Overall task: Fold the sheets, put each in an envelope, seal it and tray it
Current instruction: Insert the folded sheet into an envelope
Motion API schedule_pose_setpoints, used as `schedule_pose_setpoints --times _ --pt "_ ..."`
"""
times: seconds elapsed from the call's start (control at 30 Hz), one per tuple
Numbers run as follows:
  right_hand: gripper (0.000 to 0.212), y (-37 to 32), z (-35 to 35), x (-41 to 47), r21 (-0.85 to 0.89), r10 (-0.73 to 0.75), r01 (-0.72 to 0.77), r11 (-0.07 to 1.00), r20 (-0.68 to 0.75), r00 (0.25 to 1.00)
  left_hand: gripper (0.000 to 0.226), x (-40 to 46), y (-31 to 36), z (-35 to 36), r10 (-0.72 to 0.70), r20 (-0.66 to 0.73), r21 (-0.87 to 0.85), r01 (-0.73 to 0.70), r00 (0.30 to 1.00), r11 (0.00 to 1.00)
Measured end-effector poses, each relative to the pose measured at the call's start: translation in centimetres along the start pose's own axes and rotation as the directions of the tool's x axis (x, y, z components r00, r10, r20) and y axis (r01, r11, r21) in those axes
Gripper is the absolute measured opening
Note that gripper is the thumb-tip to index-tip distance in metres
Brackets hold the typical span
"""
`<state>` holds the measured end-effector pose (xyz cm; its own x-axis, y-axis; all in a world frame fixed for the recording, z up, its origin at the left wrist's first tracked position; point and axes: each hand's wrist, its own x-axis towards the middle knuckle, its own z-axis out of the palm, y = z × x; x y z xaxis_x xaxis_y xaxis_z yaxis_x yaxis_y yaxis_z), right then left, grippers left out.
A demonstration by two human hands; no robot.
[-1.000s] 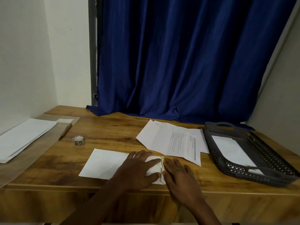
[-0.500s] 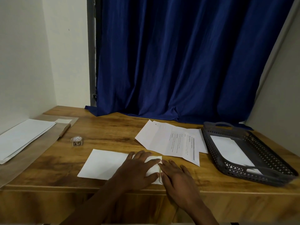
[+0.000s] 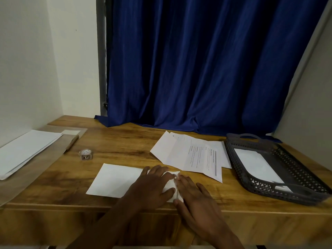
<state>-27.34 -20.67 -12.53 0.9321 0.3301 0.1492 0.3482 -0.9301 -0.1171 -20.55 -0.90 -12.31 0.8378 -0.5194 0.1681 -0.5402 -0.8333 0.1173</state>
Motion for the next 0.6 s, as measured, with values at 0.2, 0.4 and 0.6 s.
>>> schedule_pose_setpoints --times 0.2,0.4,0.6 --pt "0.087 0.0 0.0 0.0 0.013 -0.004 0.003 1.000 0.027 1.000 0.062 -0.1 -0.1 0.1 0.005 -0.003 -0.005 -0.005 1.000 1.000" --pt "0.096 -0.1 -0.2 -0.1 -0.028 -0.018 0.020 0.999 0.063 0.998 0.064 -0.1 -0.4 0.2 0.019 -0.002 -0.043 -0.019 1.000 0.999" --pt "0.097 0.0 -0.2 -0.3 -0.070 -0.023 0.029 0.997 0.075 0.997 0.050 -2.2 -1.2 -0.9 0.043 -0.382 -0.241 -0.145 0.923 0.960"
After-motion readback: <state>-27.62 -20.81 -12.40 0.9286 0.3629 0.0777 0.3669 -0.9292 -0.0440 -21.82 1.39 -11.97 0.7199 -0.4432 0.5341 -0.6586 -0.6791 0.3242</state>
